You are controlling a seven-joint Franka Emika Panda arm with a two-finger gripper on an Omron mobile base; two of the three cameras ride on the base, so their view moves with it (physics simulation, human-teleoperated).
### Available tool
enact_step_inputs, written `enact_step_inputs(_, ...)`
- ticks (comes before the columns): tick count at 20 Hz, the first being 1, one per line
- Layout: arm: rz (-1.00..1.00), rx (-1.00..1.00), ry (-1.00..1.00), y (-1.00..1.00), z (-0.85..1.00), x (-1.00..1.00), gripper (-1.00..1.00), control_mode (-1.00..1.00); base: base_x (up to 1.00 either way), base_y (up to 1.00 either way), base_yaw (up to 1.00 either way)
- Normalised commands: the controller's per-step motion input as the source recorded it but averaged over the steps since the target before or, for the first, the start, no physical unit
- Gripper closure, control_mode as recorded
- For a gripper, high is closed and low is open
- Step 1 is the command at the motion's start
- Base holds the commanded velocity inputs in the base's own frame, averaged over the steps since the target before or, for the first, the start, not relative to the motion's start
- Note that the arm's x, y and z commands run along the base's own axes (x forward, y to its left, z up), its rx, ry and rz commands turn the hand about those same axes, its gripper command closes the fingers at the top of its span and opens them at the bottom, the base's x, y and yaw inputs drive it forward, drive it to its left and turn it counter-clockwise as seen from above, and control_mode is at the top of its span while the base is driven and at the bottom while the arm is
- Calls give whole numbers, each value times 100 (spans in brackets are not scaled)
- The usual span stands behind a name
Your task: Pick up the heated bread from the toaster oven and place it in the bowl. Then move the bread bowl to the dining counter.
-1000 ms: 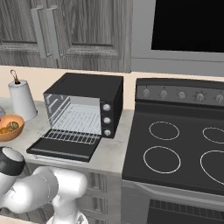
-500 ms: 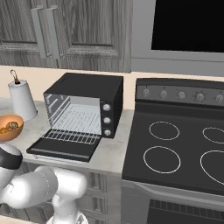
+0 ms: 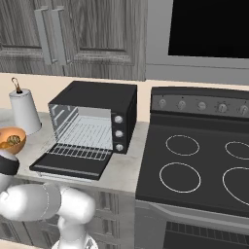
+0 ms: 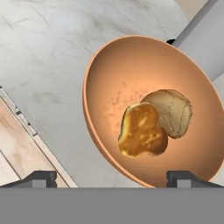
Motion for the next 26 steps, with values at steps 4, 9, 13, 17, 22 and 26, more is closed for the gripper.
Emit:
enact_step_inputs(4, 0, -12, 0, 26, -40, 48, -100, -100, 0, 0, 0)
enact_step_inputs(9, 3, -10, 0, 13, -40, 24, 100, -100, 0, 0, 0)
enact_step_inputs(13, 0, 0, 0, 3, 0, 0, 100, -100, 0, 0, 0)
enact_step_inputs(17, 0, 0, 0, -2, 0, -5, 100, -100, 0, 0, 0)
enact_step_inputs(22, 0, 0, -15, -54, 20, -65, 100, -100, 0, 0, 0)
enact_step_inputs(26, 0, 0, -46, -100, 80, -98, 100, -100, 0, 0, 0)
